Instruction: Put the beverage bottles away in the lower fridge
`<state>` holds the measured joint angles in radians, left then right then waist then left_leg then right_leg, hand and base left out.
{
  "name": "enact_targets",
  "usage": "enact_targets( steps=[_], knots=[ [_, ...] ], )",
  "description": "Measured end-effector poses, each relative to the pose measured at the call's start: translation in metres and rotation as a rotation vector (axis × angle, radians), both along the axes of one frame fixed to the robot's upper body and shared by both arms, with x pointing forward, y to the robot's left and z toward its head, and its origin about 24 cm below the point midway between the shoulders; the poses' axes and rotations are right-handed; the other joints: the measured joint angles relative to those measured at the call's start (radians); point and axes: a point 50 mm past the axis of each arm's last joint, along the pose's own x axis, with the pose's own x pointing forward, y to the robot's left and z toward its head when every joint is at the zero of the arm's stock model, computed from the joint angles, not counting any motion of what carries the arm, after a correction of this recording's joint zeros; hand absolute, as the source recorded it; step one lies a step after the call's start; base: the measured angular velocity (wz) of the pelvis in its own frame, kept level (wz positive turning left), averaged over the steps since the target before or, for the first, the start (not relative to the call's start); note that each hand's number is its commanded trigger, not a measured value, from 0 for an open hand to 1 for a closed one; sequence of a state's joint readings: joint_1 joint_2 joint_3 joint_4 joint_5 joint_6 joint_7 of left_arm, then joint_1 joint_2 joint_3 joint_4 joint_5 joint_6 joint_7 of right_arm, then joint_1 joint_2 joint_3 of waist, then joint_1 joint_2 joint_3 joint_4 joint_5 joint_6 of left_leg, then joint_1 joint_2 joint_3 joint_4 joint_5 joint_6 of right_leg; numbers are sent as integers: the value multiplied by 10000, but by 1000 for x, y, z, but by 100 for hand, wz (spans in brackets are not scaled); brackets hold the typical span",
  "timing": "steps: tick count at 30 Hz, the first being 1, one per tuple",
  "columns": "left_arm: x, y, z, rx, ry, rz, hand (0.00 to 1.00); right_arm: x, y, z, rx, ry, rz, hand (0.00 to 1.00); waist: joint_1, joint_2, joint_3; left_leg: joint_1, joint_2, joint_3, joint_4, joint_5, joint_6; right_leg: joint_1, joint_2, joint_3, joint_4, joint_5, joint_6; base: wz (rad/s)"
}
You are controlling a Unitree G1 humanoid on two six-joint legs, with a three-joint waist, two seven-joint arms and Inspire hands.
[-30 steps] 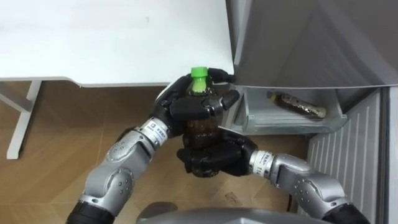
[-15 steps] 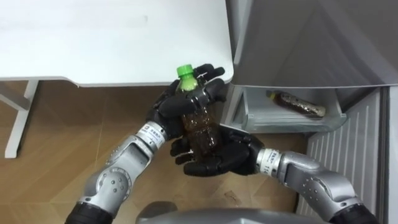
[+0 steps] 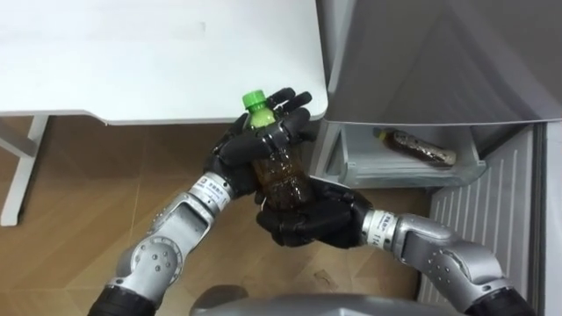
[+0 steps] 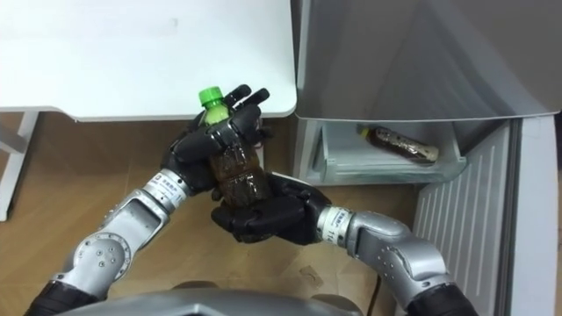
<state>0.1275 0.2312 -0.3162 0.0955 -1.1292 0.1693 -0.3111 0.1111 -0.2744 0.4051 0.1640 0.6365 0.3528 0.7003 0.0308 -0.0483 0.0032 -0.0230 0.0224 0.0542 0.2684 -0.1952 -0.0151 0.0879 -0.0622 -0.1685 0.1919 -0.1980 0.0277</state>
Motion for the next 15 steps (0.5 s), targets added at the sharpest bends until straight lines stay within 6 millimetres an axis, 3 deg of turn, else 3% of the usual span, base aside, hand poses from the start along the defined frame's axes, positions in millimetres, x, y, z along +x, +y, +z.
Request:
enact_targets(
  steps=[15],
  knots=[
    [0, 1, 0, 9, -1, 24, 0, 0, -2, 0, -50, 43, -4, 100, 10, 56, 18, 14, 8, 8, 18, -7, 5, 61, 10, -24, -23, 1, -1, 0]
  ],
)
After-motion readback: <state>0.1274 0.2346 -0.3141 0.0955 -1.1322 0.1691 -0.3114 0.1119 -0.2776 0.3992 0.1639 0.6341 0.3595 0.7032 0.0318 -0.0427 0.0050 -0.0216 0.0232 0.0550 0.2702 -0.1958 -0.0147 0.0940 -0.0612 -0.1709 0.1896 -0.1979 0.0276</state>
